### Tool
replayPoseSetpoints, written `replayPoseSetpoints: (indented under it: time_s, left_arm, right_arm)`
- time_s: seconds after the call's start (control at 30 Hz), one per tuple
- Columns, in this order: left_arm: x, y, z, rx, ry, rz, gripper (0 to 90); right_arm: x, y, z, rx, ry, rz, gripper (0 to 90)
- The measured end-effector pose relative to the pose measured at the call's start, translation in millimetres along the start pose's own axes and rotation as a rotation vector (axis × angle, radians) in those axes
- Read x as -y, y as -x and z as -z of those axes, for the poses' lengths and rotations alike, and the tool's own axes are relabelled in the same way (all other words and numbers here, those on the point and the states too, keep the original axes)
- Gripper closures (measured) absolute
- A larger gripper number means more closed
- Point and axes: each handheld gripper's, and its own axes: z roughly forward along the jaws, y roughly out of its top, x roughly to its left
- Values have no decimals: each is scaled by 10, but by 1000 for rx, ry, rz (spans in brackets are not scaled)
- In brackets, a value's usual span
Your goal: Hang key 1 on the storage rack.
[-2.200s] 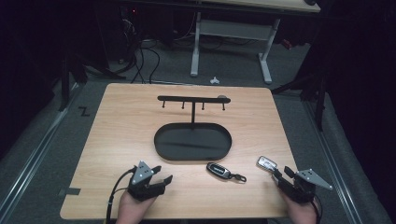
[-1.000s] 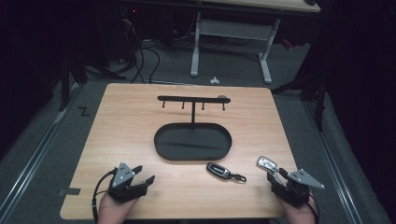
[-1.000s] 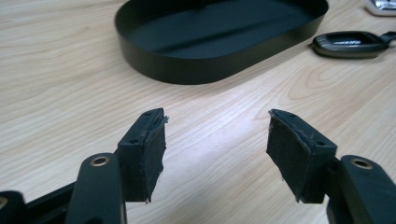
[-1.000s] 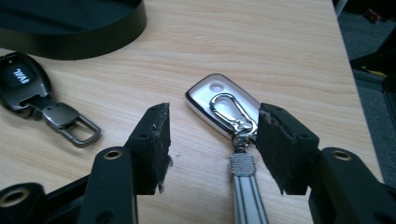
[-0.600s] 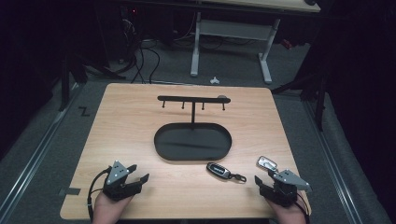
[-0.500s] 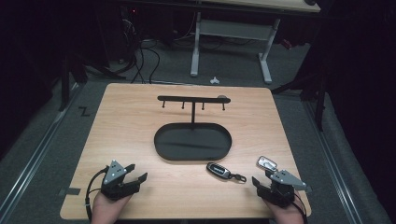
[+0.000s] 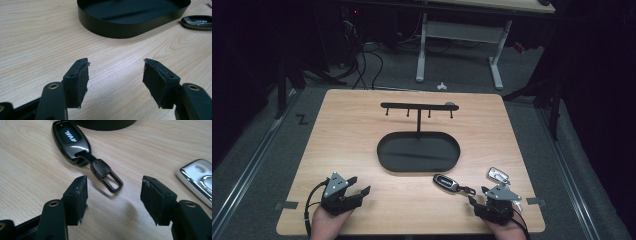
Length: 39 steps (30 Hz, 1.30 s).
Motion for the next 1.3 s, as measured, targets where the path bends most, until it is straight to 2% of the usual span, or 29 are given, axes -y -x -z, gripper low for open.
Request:
replayPoseSetpoints:
  time_s: [0.17,0.4,0.43,0.53,0.6,0.7,0.77,0.97,1.17,1.3]
  left_arm:
    - [4,19,-16,11,-5,-7,376]
    - [3,16,-20,16,-5,-9,376]
    - [2,15,-20,17,-6,-10,377]
    - [3,14,-21,21,-7,-11,377]
    - [3,14,-23,21,-8,-11,377]
    - [6,10,-28,24,-11,-11,377]
    - [7,7,-23,23,-12,-13,376]
    - [57,-9,81,-7,-2,-13,377]
    - [165,-57,271,-51,4,11,377]
    - [224,-89,351,-62,9,34,377]
  right_arm:
    - [-4,-29,-20,-20,-8,-4,414]
    - [-58,-114,4,-40,18,2,536]
    - [-91,-161,16,-54,32,1,627]
    - [-134,-234,12,-93,32,-2,792]
    - [-155,-281,-24,-114,17,3,841]
    - [-188,-318,-105,-97,-5,22,884]
    - [-206,-306,-154,-76,-20,31,900]
    - [-246,-185,-222,-55,-37,-17,900]
    - [-328,-4,-339,-24,-42,-60,900]
    - [-388,120,-409,-4,-36,-98,900]
